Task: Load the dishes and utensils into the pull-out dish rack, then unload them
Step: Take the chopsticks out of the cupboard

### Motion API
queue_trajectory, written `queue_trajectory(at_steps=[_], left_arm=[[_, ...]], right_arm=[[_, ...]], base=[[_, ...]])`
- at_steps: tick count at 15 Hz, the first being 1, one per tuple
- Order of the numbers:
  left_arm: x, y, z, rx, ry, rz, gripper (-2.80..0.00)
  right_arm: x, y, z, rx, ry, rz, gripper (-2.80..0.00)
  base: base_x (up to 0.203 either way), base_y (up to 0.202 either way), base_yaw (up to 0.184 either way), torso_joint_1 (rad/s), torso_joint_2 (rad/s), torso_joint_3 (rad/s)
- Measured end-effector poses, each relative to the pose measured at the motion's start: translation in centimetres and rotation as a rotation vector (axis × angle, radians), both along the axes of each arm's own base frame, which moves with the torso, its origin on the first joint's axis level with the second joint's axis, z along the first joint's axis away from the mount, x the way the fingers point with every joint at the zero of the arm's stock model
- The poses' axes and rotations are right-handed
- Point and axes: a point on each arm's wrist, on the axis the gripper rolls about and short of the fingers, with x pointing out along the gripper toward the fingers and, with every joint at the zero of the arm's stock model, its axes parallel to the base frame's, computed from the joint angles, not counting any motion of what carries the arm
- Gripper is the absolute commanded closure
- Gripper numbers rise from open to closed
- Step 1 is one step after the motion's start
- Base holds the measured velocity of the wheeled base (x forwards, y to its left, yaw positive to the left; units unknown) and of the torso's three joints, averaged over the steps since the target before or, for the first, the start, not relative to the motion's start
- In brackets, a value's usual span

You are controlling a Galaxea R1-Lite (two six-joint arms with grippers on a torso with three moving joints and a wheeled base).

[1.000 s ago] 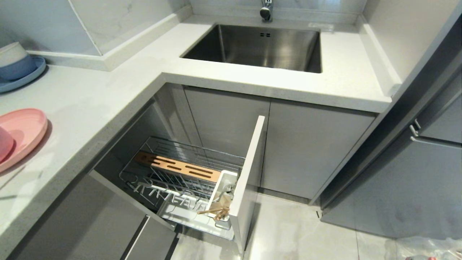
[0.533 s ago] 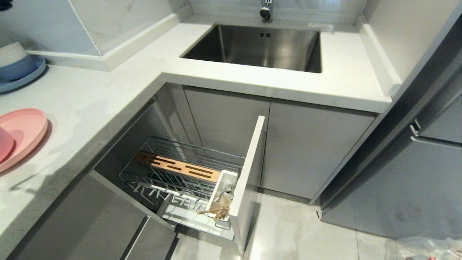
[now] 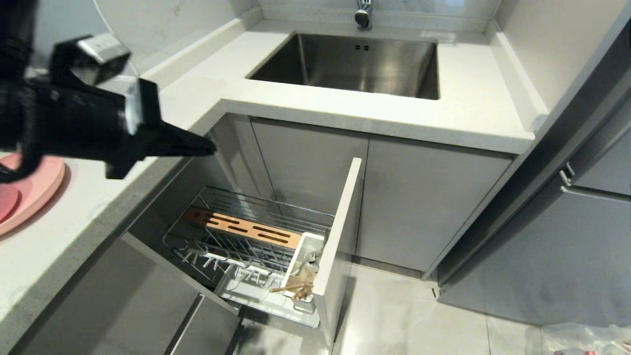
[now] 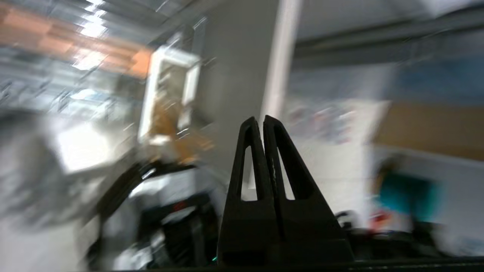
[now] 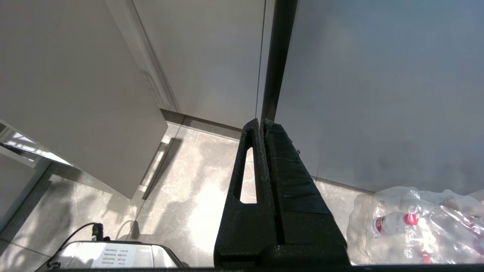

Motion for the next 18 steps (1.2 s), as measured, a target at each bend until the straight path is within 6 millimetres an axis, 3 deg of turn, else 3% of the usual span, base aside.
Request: queue_trajectory(at_steps=[3,6,13,14,15,18], left_arm=[[3.0,-4.1,-5.6,0.271,0.144,0.091,0.00],[4.1,-5.9,-10.4,0.507,0.340,0.119,0.00],[7.7,-7.1,-15.5,0.470,0.587,0.115,0.00],[8.2,-7.2,-16.1,0.474,0.609,0.118,-0.59],[8.5,-7.3,-16.7,0.482,0.626,0.119,-2.80],[9.1,-7.4,-18.0,0.505,0.668,0.125,-2.80]], right_arm=[[0.0,0.0,0.0,0.000,0.000,0.000,0.00],[0.0,0.0,0.0,0.000,0.000,0.000,0.00],[0.0,0.0,0.0,0.000,0.000,0.001,0.00],[0.0,0.0,0.0,0.000,0.000,0.000,0.00],[0.0,0.0,0.0,0.000,0.000,0.001,0.00],[0.0,0.0,0.0,0.000,0.000,0.000,0.00]], base=[[0.000,0.000,0.000,0.000,0.00,0.000],[0.000,0.000,0.000,0.000,0.00,0.000],[0.000,0.000,0.000,0.000,0.00,0.000],[0.000,0.000,0.000,0.000,0.00,0.000],[0.000,0.000,0.000,0.000,0.00,0.000],[0.000,0.000,0.000,0.000,0.00,0.000]])
